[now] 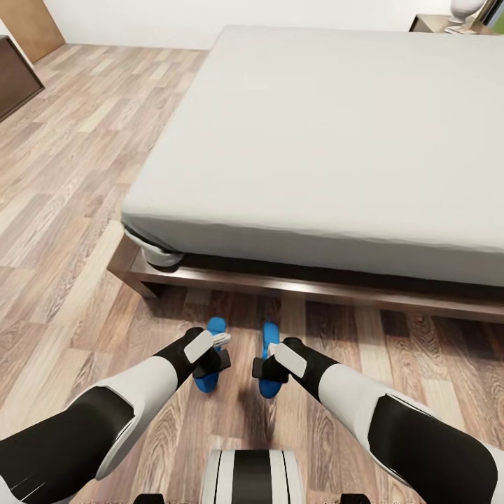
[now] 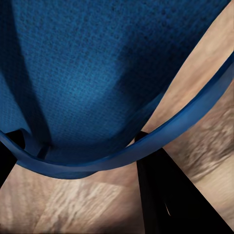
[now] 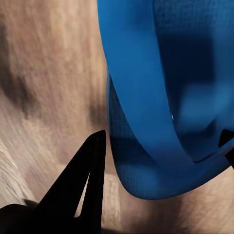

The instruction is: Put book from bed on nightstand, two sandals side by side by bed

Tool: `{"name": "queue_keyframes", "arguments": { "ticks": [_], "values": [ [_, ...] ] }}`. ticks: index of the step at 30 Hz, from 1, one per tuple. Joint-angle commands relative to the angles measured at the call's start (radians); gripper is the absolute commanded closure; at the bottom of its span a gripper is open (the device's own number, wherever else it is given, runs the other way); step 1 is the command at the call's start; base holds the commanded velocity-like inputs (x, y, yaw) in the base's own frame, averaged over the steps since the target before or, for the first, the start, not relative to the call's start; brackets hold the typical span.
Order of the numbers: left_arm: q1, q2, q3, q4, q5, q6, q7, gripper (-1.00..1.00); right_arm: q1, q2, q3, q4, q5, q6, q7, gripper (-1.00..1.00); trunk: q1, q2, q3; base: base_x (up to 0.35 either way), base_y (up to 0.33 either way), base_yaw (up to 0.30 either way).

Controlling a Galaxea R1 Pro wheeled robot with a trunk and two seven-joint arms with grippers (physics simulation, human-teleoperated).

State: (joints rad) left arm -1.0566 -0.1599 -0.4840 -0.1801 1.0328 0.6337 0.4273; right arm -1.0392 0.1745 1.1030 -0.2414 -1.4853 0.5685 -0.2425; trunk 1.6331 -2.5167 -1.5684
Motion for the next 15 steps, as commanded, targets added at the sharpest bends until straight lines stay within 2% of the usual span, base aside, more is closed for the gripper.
{"name": "queue_keyframes", "arguments": {
  "ticks": [1, 12, 15],
  "values": [
    [0.0, 0.0, -0.006, -0.001, 0.009, 0.003, 0.003, 1.0, -0.001, 0.0, 0.004, -0.001, -0.01, 0.001, -0.006, 1.0, 0.0, -0.001, -0.005, 0.0, 0.0, 0.0],
    [0.0, -0.001, -0.008, -0.001, 0.007, 0.002, 0.002, 1.0, -0.001, 0.0, 0.003, -0.001, -0.01, -0.009, -0.005, 1.0, 0.005, -0.003, -0.047, 0.0, 0.0, 0.0],
    [0.0, 0.0, -0.007, -0.001, 0.008, -0.001, 0.001, 1.0, -0.001, 0.0, 0.003, -0.001, -0.01, -0.02, -0.005, 1.0, 0.005, -0.003, -0.047, 0.0, 0.0, 0.0]
  ]
}}
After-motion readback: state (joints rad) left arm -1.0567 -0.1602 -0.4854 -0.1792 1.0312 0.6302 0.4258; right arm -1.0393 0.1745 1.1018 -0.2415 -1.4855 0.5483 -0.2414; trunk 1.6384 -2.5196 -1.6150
